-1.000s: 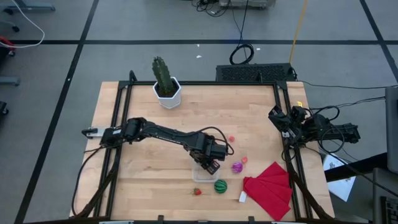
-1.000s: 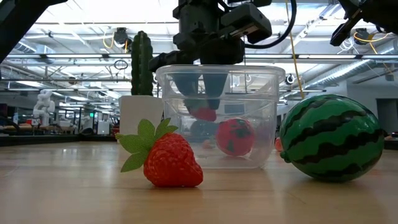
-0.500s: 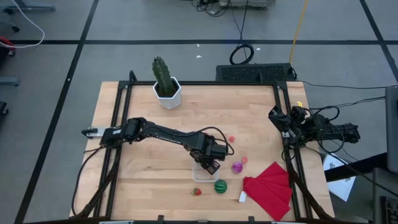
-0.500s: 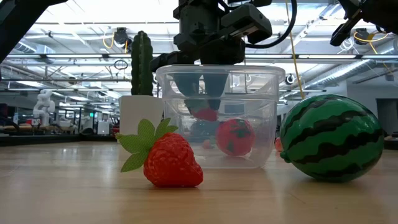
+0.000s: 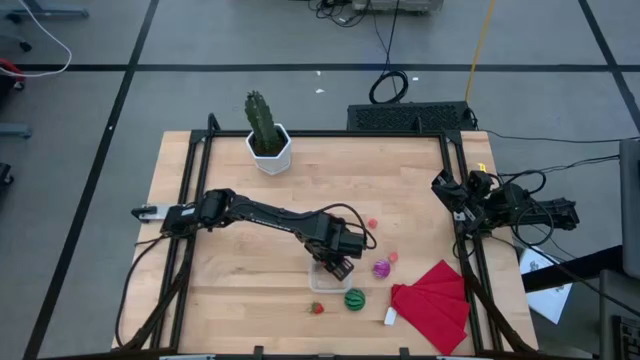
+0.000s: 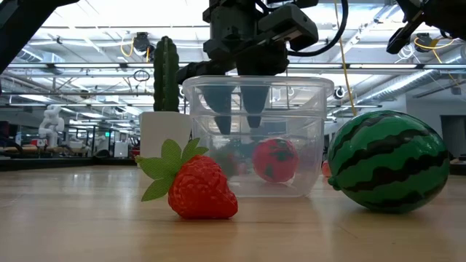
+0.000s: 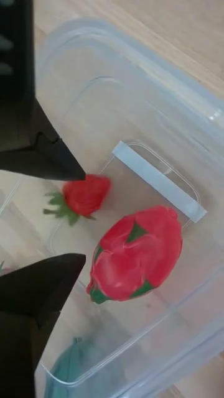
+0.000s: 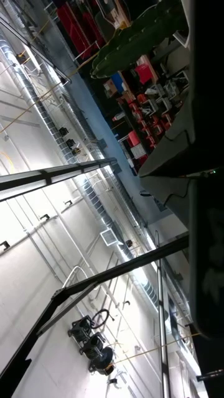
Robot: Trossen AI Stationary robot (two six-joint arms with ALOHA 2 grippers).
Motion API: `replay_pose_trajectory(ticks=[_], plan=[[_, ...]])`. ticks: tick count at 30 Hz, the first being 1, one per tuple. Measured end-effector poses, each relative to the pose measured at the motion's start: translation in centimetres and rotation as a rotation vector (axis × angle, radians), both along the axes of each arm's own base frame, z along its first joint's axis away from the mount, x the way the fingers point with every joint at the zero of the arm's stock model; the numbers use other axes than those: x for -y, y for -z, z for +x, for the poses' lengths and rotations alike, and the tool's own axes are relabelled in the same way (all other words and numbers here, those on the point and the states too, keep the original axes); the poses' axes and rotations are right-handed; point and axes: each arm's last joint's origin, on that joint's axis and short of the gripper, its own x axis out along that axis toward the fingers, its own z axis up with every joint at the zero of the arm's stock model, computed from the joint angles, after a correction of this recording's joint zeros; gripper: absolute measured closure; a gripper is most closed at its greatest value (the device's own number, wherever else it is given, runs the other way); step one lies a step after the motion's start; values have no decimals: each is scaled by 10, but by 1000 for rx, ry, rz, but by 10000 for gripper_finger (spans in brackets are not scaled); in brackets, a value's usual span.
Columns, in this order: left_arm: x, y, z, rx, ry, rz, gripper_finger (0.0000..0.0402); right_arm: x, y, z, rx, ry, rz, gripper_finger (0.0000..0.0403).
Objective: Pick and placing Produce into tupperware
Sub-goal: Put the top strawberry into the transparent bin
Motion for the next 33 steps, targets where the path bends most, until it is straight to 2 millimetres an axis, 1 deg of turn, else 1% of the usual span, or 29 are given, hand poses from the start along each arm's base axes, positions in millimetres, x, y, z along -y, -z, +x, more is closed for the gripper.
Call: replay_pose_trajectory(ticks=[7, 9, 12, 15, 17, 20, 22, 24, 26, 30, 32, 33], plan=[[-5, 0, 1, 0, -29, -9, 153, 0, 0, 0, 0, 1, -1, 403], [-7, -5, 1, 13, -34, -18, 147, 0, 0, 0, 0, 1, -1, 403], [-9, -23, -3, 63, -36, -31, 141, 0, 0, 0, -1, 1, -1, 403], [-10, -55, -12, 131, -60, -47, 138, 0, 1, 0, -6, 1, -2, 403], [-9, -80, -21, 187, -76, -47, 138, 0, 1, 0, -8, 1, -2, 403], [-4, -115, -43, 246, -100, -13, 142, 0, 1, 0, -6, 1, -2, 403], [0, -132, -64, 228, -133, 39, 143, 0, 0, 0, 2, 1, -2, 403], [5, -144, -88, 155, -199, 99, 143, 0, 0, 0, 4, 5, -7, 403], [10, -151, -108, 86, -280, 146, 141, 0, 2, 1, -24, 12, -21, 403], [29, -157, -124, 181, -306, 189, 140, -1, 14, 8, -169, -11, -44, 403], [35, -155, -131, 148, -336, 197, 142, -2, 20, 10, -248, -15, -52, 403], [40, -151, -134, 128, -349, 194, 143, -2, 20, 11, -278, -15, -55, 403]])
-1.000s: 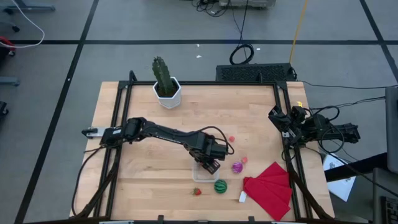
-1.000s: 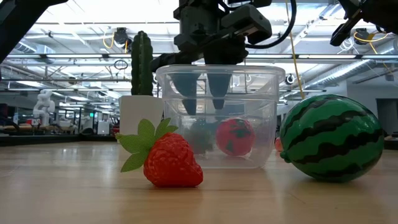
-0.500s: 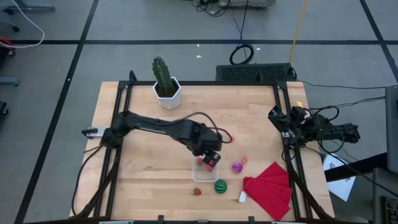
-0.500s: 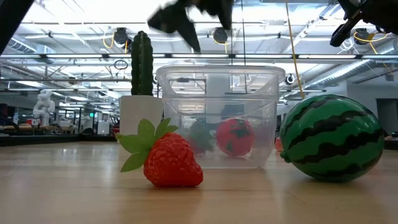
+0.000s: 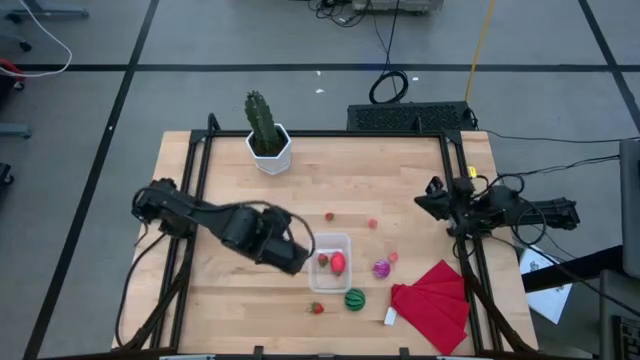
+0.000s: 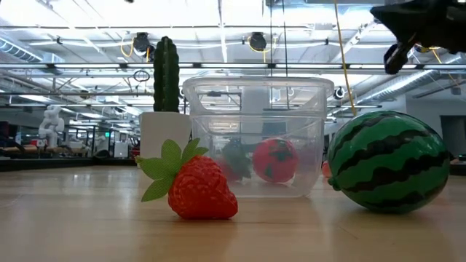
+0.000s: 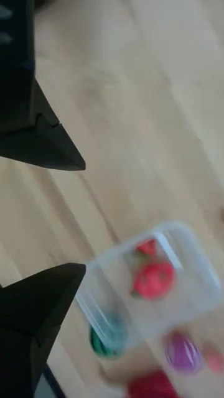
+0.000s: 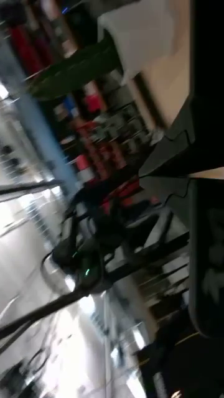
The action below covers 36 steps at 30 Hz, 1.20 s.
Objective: Pick and placing Produce into tupperware
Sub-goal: Put the top strawberry into the transparent bin
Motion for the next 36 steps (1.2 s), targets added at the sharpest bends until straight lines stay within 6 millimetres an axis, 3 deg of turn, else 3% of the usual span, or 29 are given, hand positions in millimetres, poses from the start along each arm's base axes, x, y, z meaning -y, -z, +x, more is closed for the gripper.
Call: replay_pose_trajectory(ticks=[3, 8, 12, 16, 20, 26, 31, 36], plan=[[10, 11, -7, -30, -31, -12, 143, 0, -14, -2, -45, 14, -50, 403], [22, 38, -17, -143, -109, -39, 138, 0, -59, -4, -139, 57, -247, 403], [28, 48, -22, -176, -141, -53, 141, 0, -89, 6, -411, 47, -419, 403], [30, 54, -22, -190, -168, -50, 143, 0, -104, 32, -711, 72, -554, 403], [29, 53, -22, -190, -170, -50, 138, -1, -111, 72, -875, 68, -681, 403], [29, 53, -22, -185, -172, -53, 144, -5, -103, 123, -1010, -10, -857, 403], [29, 53, -22, -184, -173, -54, 139, -7, -83, 148, -1106, -88, -995, 403], [30, 53, -22, -182, -172, -55, 137, -7, -69, 160, -1155, -143, -1086, 403]])
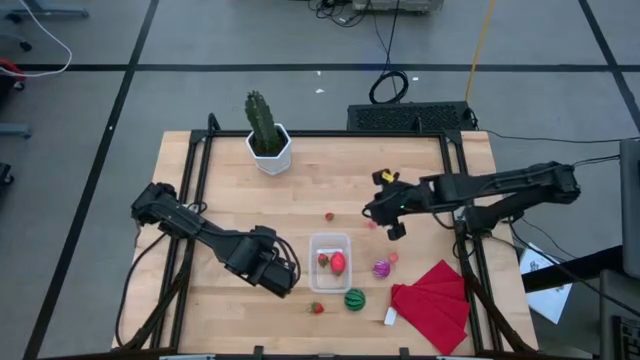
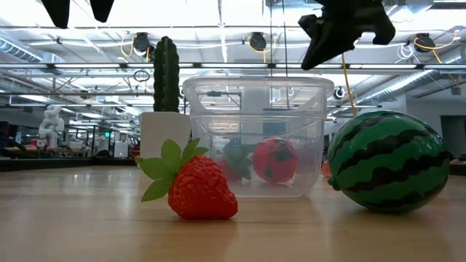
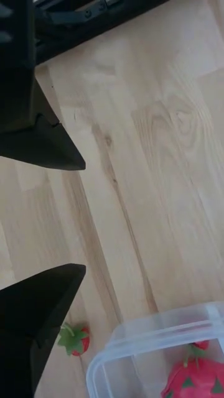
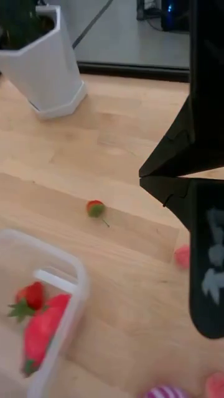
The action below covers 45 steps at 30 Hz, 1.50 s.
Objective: Pick and placing Produce into tupperware
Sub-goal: Put the top strawberry into the transparent bin
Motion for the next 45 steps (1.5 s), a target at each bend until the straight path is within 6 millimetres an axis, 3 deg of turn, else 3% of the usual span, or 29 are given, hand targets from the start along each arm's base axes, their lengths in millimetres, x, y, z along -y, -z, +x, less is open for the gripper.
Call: replay_pose_trajectory(ticks=[9, 16, 25, 39, 45], plan=[[0, 0, 0, 5, 0, -2, 141, 0, -5, -1, 25, -42, -31, 403], [0, 0, 1, 5, -3, -2, 141, -1, 5, 2, -86, -197, -163, 403], [-7, 0, 5, 16, -44, -7, 137, -1, 32, 25, -188, -292, -230, 403], [-15, 0, 15, 63, -33, -29, 137, 10, 19, 66, -212, -283, -195, 403], [-14, 0, 18, 86, -29, -39, 138, 17, 26, 86, -267, -289, -123, 403]])
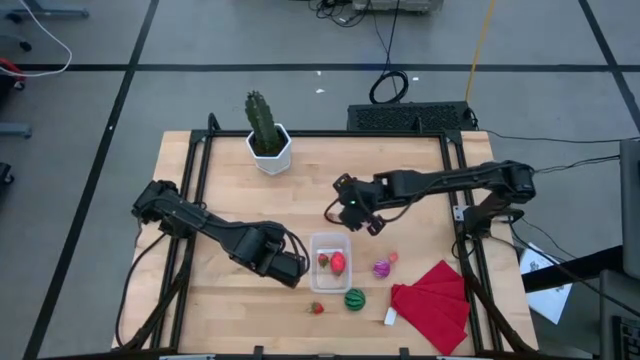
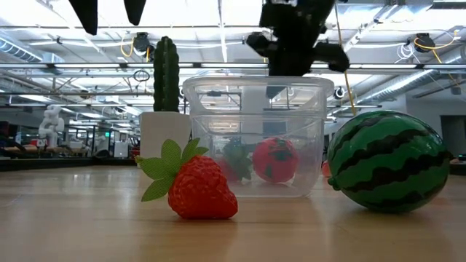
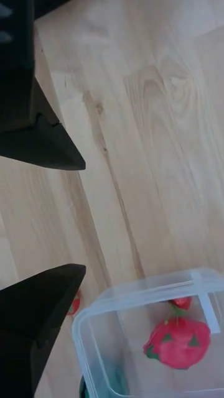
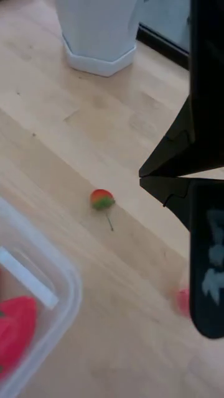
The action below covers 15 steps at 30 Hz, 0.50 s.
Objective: Pick and placing Produce into tupperware
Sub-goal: Put the top strawberry into the transparent bin
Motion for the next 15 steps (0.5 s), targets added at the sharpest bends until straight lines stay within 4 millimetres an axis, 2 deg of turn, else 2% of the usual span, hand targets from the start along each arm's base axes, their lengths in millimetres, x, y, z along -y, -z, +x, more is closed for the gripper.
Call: replay_pose_trajectory(ticks=[7, 15], plan=[[0, 0, 0, -1, 9, 1, 140, 1, 21, 21, -86, -36, -16, 403], [0, 0, 0, -3, 30, 2, 143, 1, 29, 22, -133, -51, -25, 403]])
